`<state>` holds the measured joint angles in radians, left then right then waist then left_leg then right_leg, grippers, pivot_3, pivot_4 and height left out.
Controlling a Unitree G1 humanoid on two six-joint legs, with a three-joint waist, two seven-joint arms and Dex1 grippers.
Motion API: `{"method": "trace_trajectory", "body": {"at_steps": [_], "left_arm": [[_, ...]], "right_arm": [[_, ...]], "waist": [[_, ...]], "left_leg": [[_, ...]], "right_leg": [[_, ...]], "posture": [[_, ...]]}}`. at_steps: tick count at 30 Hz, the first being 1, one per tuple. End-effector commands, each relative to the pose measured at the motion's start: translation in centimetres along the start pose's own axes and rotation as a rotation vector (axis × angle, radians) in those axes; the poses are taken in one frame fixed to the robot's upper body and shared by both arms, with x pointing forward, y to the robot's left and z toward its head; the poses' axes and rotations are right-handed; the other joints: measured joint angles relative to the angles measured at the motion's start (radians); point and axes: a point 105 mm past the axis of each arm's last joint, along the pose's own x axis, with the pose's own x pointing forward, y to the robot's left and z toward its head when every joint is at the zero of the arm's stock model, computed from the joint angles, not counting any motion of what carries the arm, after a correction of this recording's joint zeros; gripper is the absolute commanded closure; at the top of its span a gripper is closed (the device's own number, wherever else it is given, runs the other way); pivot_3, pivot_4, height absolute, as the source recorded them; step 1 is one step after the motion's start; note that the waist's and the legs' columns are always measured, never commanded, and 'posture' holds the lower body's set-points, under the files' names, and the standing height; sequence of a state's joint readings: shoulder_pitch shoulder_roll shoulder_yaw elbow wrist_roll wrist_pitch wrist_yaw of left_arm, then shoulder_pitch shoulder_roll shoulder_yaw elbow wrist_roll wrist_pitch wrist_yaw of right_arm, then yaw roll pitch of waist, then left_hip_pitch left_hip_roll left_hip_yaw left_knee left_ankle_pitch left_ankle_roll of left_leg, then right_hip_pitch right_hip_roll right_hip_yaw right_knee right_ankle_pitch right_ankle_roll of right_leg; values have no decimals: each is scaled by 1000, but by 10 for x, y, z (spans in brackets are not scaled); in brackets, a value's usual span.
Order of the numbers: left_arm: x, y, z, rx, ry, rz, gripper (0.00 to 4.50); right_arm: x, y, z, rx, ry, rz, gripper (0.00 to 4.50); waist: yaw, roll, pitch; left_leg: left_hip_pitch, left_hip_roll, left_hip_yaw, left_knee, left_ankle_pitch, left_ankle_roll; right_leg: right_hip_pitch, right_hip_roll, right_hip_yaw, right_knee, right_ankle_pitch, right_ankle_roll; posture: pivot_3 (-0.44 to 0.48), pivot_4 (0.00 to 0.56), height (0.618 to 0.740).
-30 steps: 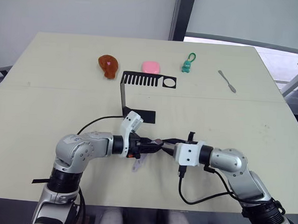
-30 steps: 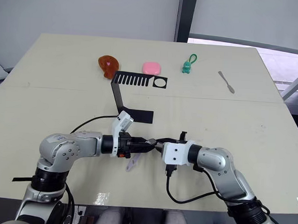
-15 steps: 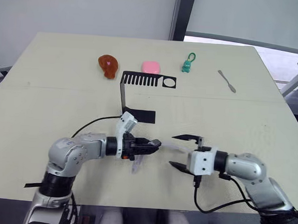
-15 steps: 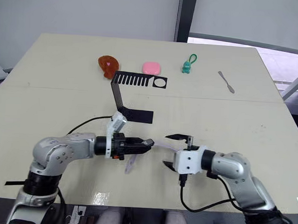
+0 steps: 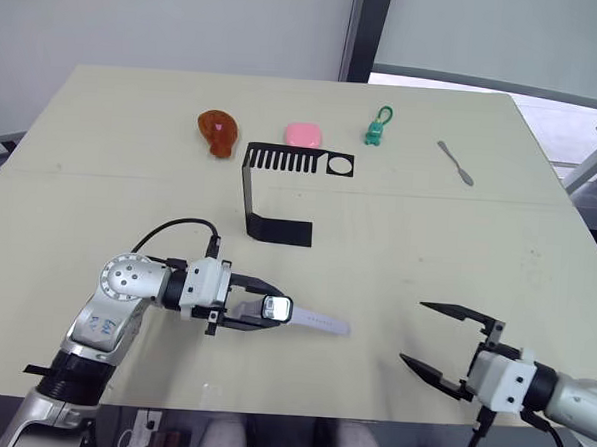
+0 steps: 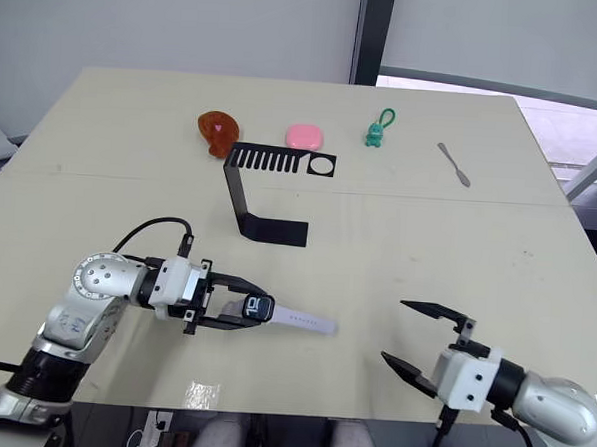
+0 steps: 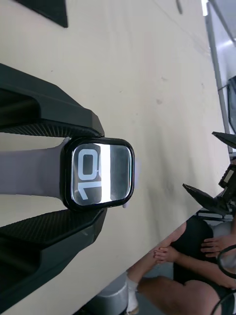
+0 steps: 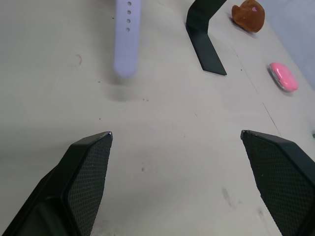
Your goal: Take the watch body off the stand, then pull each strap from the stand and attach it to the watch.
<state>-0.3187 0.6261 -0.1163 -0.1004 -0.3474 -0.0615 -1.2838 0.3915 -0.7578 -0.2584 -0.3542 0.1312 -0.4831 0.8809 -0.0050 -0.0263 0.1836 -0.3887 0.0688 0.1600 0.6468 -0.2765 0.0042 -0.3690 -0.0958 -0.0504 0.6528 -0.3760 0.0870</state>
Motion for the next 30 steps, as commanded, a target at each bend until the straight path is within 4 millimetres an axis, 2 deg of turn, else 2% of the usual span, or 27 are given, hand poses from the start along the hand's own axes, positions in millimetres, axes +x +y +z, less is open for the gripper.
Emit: {"method": "trace_trajectory", "body": {"at_steps": [1, 7, 12, 14, 16, 20, 24, 30], "left_arm": [[8, 0, 5, 82, -4, -22, 2900], [16, 4, 0, 98, 35, 24, 2900], [29, 8, 9, 68, -7, 44, 2900], [36, 15, 17, -27, -54, 66, 2900], [40, 16, 17, -159, -50, 50, 2900], [48, 24, 28, -452, -123, 64, 2900], [56, 26, 35, -656, -114, 21, 2900], [64, 27, 37, -743, -76, 18, 2900]], "right_arm": [[-9, -3, 6, -26, -11, -45, 73], [-13, 3, 6, -40, -1, -35, 73], [-7, -2, 14, -45, -24, -54, 73], [-2, -7, 22, -26, -43, -57, 73], [5, -11, 32, -2, -63, -60, 73], [22, -9, 52, 7, -95, -13, 73], [37, -13, 56, 36, -53, -1, 73], [55, -22, 61, 41, -17, -28, 73]], "waist": [[2, 0, 0], [0, 0, 0], [2, 0, 0], [2, 0, 0], [2, 0, 0], [0, 0, 0], [2, 0, 0], [1, 0, 0]], "left_leg": [[0, 0, 0, 0, 0, 0], [1, 0, 0, 1, 0, 0], [0, 0, 0, 1, 0, 0], [0, 0, 0, 1, 0, 0], [0, 0, 0, 2, 0, 0], [0, 1, -1, 2, 0, 0], [-1, 0, -2, 3, 1, -1], [-1, 0, -2, 3, 1, -1]], "right_leg": [[0, 0, 0, 0, 0, 0], [0, 0, 0, 1, 0, 0], [0, 0, 0, 1, 0, 0], [0, 0, 0, 1, 0, 0], [0, 0, 0, 2, 0, 0], [0, 1, 0, 2, 0, 1], [0, 1, 0, 3, 0, 1], [-1, 1, 0, 4, -1, 1]], "posture": [[0, 150, 740], [0, 150, 740], [0, 150, 740], [0, 150, 740], [0, 150, 740], [0, 150, 740], [0, 150, 740], [0, 150, 740]]}}
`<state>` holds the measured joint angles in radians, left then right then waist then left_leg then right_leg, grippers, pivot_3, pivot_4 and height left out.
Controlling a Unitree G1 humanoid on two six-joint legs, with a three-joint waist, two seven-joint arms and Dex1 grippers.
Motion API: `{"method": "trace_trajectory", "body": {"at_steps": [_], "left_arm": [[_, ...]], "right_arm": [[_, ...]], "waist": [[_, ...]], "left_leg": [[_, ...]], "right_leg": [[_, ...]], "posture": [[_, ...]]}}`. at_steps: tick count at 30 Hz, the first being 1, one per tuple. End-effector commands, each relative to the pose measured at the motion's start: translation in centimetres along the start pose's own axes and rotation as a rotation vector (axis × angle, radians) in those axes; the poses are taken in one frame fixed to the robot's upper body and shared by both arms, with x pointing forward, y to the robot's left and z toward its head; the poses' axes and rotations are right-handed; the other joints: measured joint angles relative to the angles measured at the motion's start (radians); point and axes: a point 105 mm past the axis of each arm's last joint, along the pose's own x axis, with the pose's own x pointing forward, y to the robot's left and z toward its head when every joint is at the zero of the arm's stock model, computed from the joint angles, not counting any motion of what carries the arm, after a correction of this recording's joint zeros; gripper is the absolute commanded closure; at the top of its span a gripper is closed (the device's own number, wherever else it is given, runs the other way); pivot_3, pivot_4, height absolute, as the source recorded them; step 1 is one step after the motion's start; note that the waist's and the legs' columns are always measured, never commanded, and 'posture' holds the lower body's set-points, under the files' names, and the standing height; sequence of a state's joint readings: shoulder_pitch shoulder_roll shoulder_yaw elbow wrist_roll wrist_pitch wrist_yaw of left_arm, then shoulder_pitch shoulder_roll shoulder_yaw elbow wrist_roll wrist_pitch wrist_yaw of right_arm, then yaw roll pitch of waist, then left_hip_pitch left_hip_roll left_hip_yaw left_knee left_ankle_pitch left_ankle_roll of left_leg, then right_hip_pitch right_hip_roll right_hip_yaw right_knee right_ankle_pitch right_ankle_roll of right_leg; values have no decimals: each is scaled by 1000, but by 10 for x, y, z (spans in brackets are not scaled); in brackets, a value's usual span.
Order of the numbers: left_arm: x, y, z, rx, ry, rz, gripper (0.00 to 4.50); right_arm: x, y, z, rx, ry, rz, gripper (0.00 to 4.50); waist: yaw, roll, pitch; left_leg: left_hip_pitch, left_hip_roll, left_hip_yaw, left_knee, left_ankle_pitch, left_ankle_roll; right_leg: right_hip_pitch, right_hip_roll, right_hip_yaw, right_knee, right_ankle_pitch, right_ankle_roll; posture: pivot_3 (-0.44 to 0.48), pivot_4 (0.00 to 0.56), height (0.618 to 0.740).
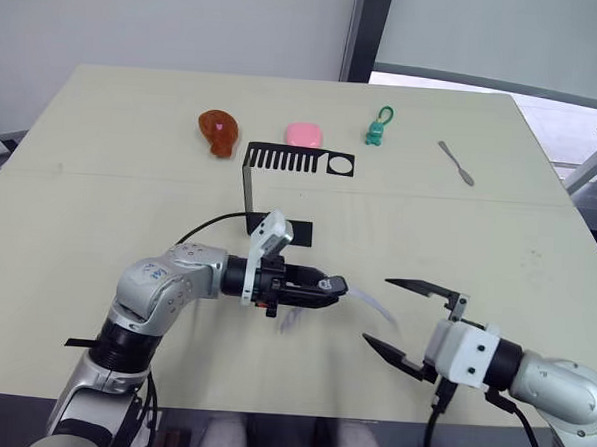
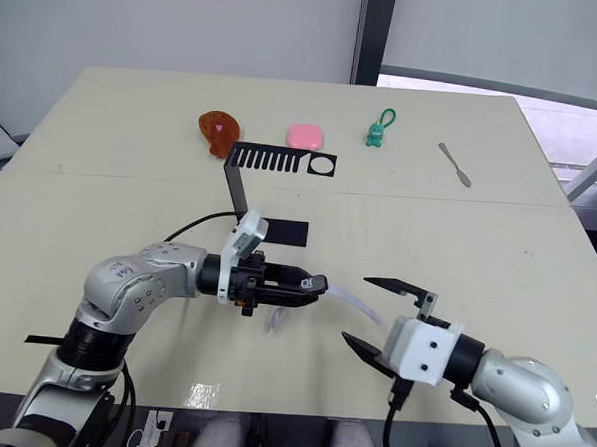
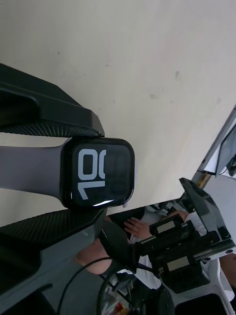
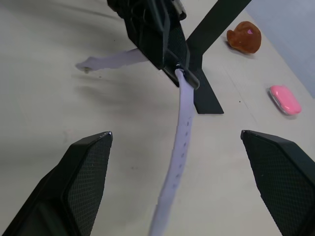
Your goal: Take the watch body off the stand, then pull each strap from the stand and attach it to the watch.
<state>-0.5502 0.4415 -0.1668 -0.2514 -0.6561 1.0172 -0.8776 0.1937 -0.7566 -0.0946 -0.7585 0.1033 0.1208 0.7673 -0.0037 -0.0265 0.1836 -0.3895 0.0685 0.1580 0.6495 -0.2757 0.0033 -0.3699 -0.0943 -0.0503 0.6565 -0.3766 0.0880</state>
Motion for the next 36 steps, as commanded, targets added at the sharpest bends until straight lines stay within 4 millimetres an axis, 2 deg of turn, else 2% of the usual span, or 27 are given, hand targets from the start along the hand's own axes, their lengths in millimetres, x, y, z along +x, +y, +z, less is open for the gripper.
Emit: {"method": "trace_trajectory", "body": {"at_steps": [1, 4, 7, 21, 36], "left_arm": [[3, -7, 8, 6, -9, -14, 2900], [4, -9, 10, 10, -18, -18, 2900], [5, -10, 12, 16, -29, -18, 2900], [5, -13, 13, 0, -41, -22, 2900], [3, -8, 9, -5, -34, 9, 2900]], "right_arm": [[7, -2, 8, -32, 7, -12, 73], [10, -2, 6, -31, 19, -17, 839], [13, -3, 6, -36, 12, -22, 2304], [19, -5, -1, -47, 11, -29, 2304], [19, -9, 7, -67, -43, -41, 2304]], "waist": [[1, 0, 0], [2, 0, 0], [2, 0, 0], [1, 0, 0], [1, 0, 0]], "left_leg": [[0, 0, 0, 0, 0, 0], [0, -1, 0, 0, 0, 0], [-1, -1, 0, 0, 0, 0], [-1, -1, 0, 0, 0, 0], [-1, -1, 0, 0, 0, 0]], "right_leg": [[0, 0, 0, 0, 0, 0], [-1, 0, 0, 0, 0, 0], [-1, 0, 0, 0, 0, 0], [-1, 0, 0, 0, 0, 0], [-1, 1, 0, 0, 0, 0]], "posture": [[0, 150, 740], [0, 150, 740], [0, 150, 740], [0, 150, 740], [0, 150, 740]]}}
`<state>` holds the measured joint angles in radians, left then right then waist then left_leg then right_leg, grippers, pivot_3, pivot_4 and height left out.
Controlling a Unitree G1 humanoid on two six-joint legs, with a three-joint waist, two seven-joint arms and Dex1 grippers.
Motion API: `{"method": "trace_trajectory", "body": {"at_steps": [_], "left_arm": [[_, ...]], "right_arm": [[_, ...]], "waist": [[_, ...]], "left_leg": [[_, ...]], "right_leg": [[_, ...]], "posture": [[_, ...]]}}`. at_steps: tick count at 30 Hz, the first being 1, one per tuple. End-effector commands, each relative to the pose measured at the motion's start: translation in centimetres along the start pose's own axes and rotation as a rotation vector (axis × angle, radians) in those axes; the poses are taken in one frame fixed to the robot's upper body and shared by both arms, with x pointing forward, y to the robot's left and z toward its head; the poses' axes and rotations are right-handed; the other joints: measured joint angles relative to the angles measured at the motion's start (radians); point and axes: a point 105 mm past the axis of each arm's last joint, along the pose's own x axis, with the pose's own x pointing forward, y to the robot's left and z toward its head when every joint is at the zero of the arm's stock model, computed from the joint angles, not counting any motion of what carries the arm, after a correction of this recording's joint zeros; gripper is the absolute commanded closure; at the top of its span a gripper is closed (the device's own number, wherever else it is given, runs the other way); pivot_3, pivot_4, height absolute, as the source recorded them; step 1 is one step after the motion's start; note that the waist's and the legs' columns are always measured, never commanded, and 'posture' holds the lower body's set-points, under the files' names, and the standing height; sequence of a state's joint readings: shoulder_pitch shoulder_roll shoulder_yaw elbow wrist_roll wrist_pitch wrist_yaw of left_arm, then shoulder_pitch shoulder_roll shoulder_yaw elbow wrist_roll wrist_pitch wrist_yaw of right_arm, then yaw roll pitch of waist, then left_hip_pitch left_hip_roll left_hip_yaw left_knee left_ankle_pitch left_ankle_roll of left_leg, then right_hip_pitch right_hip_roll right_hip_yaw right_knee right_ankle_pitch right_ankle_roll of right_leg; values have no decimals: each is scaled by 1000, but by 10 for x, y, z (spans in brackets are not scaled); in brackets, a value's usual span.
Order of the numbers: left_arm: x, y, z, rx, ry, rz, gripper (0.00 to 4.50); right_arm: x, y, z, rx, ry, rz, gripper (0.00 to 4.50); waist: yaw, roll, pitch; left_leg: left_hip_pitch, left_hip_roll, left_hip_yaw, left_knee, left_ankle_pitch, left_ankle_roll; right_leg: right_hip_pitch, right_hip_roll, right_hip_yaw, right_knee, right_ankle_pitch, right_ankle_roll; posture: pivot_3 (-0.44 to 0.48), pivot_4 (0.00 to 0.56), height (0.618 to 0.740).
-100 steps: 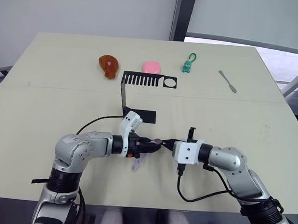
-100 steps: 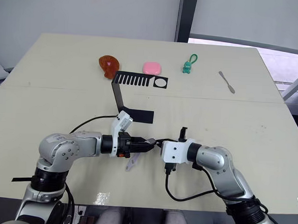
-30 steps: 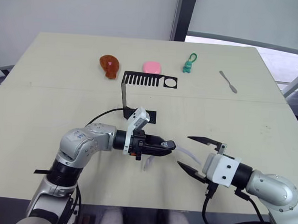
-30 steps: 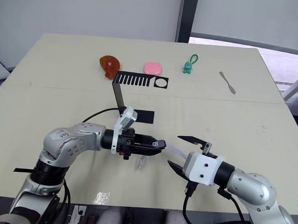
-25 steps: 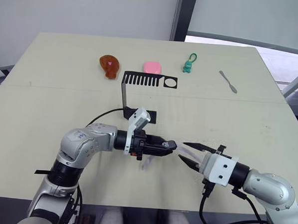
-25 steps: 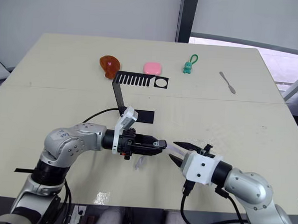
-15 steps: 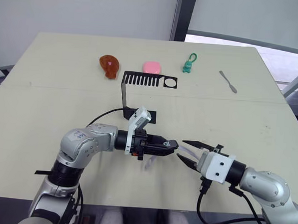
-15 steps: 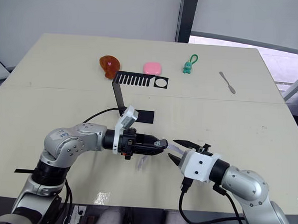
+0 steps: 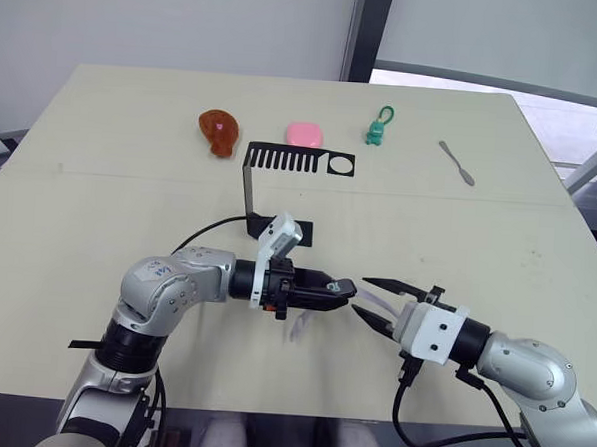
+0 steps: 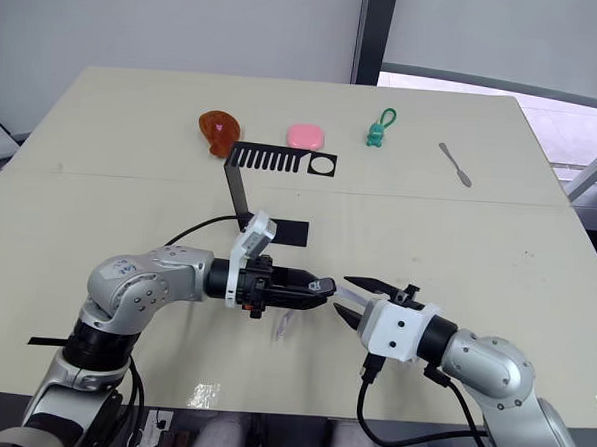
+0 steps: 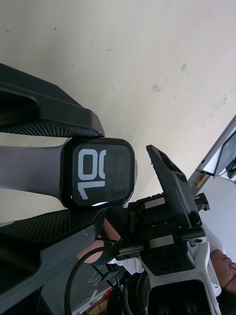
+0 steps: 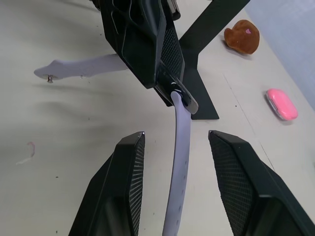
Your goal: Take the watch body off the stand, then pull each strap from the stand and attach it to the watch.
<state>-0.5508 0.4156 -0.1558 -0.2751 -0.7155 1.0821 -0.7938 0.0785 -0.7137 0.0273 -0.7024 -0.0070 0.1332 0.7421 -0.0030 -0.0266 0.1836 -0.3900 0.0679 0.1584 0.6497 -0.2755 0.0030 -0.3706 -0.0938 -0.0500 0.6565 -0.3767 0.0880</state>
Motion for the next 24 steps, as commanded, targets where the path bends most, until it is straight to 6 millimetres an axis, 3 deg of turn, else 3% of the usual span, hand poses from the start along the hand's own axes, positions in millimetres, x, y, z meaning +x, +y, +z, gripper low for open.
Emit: {"method": "trace_trajectory", "body": {"at_steps": [1, 14, 17, 20, 24], "left_arm": [[-3, -5, 7, 41, -23, -3, 2900], [-2, -7, 8, 41, -29, -8, 2900], [-2, -7, 8, 40, -30, -10, 2900], [-1, -7, 8, 40, -25, -7, 2900], [-1, -8, 7, 40, -24, -10, 2900]], "right_arm": [[-3, -7, 9, -22, -42, -37, 2304], [-1, -5, 8, -21, -39, -27, 2304], [-1, -3, 8, -18, -41, -20, 3145], [-1, -1, 8, -20, -45, -11, 4452], [-1, 0, 9, -20, -48, -10, 4452]], "waist": [[0, 0, 0], [0, 0, 0], [0, 0, 0], [0, 0, 0], [0, 0, 0]], "left_leg": [[0, 0, 0, 0, 0, 0], [0, 0, 0, 0, 0, 0], [0, 0, 0, 0, 0, 0], [0, 0, 0, 0, 0, 0], [0, 0, 0, 0, 0, 0]], "right_leg": [[0, 0, 0, 0, 0, 0], [0, 0, 0, 0, 0, 0], [0, 0, 0, 0, 0, 0], [0, 0, 0, 0, 0, 0], [0, 0, 0, 0, 0, 0]], "posture": [[0, 150, 740], [0, 150, 740], [0, 150, 740], [0, 150, 740], [0, 150, 740]]}}
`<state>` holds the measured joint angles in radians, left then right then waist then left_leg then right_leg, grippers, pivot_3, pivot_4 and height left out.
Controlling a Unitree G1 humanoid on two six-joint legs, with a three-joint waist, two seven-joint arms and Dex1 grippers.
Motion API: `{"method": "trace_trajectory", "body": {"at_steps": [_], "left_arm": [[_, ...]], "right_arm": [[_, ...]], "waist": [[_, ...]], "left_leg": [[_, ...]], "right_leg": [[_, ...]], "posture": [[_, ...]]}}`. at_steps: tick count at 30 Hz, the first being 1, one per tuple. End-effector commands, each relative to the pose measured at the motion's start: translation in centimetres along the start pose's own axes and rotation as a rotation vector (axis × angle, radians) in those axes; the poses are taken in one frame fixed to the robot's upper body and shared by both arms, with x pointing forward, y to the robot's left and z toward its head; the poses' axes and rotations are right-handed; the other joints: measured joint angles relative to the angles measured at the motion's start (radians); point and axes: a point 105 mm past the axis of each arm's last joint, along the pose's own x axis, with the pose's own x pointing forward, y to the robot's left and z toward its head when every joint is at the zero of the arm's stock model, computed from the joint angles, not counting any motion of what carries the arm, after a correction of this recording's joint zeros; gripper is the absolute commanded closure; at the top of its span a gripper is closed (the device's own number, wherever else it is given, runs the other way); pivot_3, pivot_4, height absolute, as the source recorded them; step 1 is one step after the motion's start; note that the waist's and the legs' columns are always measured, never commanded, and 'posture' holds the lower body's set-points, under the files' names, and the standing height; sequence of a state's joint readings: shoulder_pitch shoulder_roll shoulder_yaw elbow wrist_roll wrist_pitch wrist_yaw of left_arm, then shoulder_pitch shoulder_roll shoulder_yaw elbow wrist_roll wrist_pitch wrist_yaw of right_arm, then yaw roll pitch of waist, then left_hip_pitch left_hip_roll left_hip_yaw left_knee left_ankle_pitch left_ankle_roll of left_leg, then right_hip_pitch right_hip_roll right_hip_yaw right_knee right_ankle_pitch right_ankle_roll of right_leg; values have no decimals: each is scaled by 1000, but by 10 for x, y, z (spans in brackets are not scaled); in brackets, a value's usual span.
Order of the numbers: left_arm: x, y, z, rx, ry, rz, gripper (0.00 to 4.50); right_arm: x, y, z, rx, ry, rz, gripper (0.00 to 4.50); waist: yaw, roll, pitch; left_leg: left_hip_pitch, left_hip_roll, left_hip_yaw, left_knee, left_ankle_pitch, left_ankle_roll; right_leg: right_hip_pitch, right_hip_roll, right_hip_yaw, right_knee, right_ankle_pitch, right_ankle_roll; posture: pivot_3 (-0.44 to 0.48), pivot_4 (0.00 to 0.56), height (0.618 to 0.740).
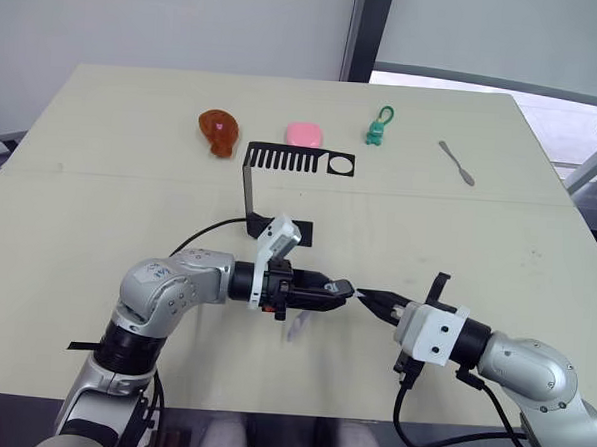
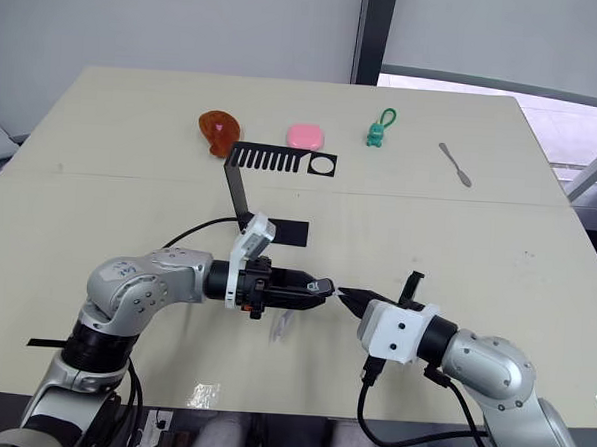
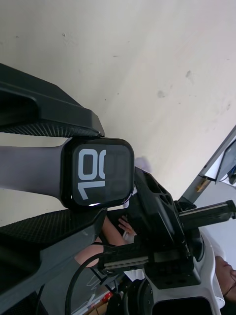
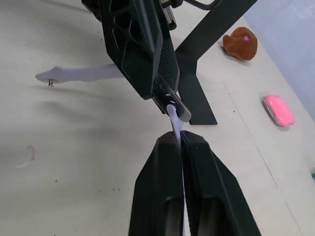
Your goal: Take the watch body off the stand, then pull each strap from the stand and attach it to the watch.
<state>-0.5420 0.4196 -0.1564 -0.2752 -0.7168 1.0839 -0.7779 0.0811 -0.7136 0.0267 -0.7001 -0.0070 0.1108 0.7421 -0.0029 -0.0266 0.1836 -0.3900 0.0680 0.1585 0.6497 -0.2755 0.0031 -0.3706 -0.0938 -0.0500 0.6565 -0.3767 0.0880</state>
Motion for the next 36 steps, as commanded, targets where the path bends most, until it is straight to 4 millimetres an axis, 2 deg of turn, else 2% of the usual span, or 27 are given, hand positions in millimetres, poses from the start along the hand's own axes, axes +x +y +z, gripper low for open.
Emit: {"method": "trace_trajectory", "body": {"at_steps": [1, 36], "left_arm": [[0, -10, 10, 49, -28, -30, 2900], [8, -13, 5, 21, 8, -24, 2900]], "right_arm": [[0, -1, 7, -9, -36, -10, 4452], [7, 3, 8, -38, -44, 20, 4452]], "waist": [[0, 0, 0], [0, 0, 0]], "left_leg": [[0, 0, 0, 0, 0, 0], [0, 0, 0, 0, 0, 0]], "right_leg": [[0, 0, 0, 0, 0, 0], [0, 0, 0, 0, 0, 0]], "posture": [[0, 150, 740], [0, 150, 740]]}}
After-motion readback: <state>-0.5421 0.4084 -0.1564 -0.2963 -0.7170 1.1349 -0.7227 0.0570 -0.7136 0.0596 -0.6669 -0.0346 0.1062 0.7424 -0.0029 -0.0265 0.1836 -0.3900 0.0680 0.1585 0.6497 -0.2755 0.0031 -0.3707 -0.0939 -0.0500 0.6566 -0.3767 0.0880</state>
